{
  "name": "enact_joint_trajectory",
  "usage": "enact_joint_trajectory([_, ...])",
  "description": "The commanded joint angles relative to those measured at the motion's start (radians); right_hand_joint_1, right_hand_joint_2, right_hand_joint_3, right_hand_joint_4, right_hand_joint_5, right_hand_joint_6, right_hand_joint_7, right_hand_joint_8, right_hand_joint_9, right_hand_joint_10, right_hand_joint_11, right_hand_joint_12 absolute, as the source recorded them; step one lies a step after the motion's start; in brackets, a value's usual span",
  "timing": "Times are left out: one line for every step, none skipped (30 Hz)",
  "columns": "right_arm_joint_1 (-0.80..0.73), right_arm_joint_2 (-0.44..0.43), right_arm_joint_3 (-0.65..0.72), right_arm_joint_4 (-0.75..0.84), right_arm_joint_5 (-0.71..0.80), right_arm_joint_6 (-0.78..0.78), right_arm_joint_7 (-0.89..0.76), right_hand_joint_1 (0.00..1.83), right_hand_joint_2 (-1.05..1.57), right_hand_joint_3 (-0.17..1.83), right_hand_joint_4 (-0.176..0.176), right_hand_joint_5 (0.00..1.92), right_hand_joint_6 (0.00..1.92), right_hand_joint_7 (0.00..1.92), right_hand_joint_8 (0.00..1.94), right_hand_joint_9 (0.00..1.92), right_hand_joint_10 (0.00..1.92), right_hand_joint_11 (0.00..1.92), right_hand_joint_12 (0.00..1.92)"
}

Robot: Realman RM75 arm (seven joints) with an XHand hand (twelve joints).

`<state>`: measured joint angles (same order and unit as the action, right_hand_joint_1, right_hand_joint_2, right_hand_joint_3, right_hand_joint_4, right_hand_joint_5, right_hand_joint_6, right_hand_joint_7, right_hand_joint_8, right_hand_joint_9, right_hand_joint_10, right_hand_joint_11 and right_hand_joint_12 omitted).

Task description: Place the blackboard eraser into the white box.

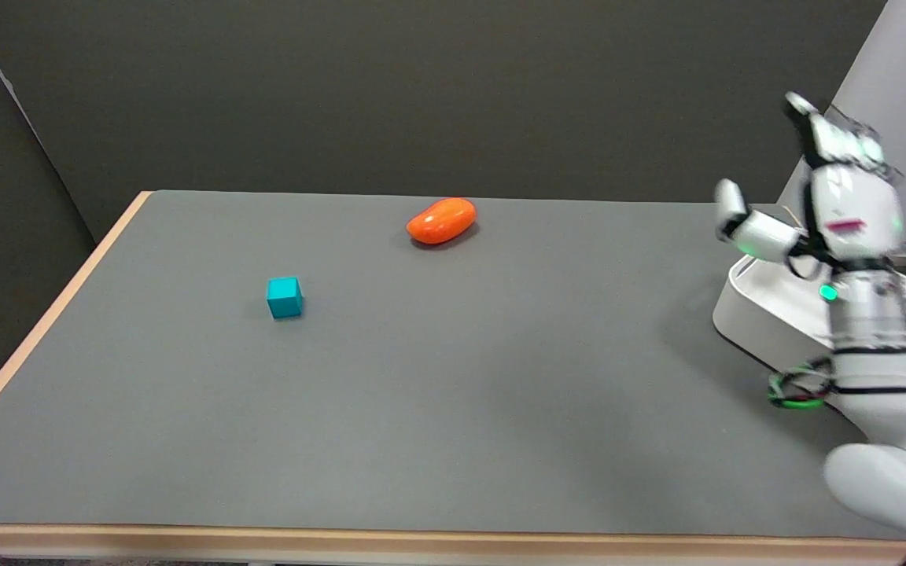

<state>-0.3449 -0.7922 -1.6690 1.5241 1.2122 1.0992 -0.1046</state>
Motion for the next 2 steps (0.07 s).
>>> enact_joint_trajectory([0.300, -0.133, -0.346, 0.268, -0.473, -0.085, 0.221, 0.39, 0.69, 0.96, -0.005, 0.13, 0.36, 0.26, 0.38, 0.25, 0.80, 0.07, 1.22])
enact_joint_trajectory([0.299, -0.142, -0.355, 0.261, -0.470, -0.082, 0.221, 0.40, 0.70, 0.96, -0.005, 0.14, 0.37, 0.28, 0.39, 0.26, 0.81, 0.08, 1.23])
